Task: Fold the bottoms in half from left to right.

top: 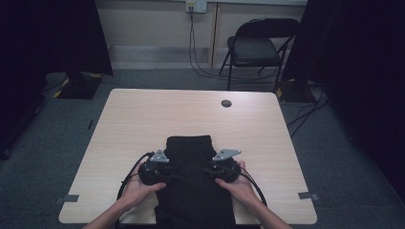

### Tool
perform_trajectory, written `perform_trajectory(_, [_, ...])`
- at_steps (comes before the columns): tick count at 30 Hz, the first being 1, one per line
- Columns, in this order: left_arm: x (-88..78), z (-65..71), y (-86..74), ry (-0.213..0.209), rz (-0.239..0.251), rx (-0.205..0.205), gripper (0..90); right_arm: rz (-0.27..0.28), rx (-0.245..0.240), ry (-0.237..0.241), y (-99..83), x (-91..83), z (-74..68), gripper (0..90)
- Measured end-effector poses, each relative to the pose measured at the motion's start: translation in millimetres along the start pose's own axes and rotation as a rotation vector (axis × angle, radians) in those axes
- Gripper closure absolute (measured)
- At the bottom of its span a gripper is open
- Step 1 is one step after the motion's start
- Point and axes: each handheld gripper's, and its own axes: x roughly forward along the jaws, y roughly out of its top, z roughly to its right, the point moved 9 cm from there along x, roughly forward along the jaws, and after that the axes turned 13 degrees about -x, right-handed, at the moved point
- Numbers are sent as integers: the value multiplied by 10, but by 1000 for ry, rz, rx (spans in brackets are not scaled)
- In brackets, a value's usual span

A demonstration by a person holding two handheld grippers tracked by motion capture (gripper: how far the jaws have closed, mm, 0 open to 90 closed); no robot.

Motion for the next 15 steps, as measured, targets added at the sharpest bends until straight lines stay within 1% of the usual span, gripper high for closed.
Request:
perform_trajectory(2, [-38, -1, 126, -1, 57, -8, 554, -7, -15, 38, -43, -85, -153, 609])
perform_trajectory(3, [-15, -19, 172, -5, 63, -11, 554, -11, -27, 49, -69, -128, -224, 609])
perform_trajectory(4, [15, -35, 189, -2, 63, -11, 554, -15, -29, 63, -98, -179, -300, 609])
perform_trajectory(5, [63, -67, 198, 14, 61, -11, 554, -21, -32, 68, -114, -207, -336, 607])
perform_trajectory(6, [116, -104, 191, 27, 46, -1, 560, -34, -45, 72, -130, -239, -369, 582])
perform_trajectory(7, [173, -127, 171, 32, 31, -7, 560, -41, -64, 66, -130, -264, -371, 541])
perform_trajectory(8, [221, -153, 140, 45, 13, -9, 562, -24, -69, 37, -99, -296, -329, 523])
perform_trajectory(9, [265, -176, 97, 60, -14, -1, 566, 12, -44, 22, -42, -333, -268, 494])
perform_trajectory(10, [284, -170, 79, 61, -7, 6, 566, 42, -13, 5, 20, -365, -179, 457])
perform_trajectory(11, [286, -165, 77, 67, -6, -4, 567, 63, 12, -22, 75, -389, -75, 426])
perform_trajectory(12, [287, -162, 77, 71, -6, -16, 566, 78, 36, -55, 131, -398, 57, 390])
perform_trajectory(13, [287, -155, 75, 76, -5, -19, 565, 85, 49, -62, 159, -387, 128, 378])
perform_trajectory(14, [283, -149, 66, 85, -4, -1, 562, 91, 64, -65, 189, -359, 219, 372])
perform_trajectory(15, [280, -137, 54, 83, -3, -3, 562, 94, 78, -82, 222, -310, 328, 351])
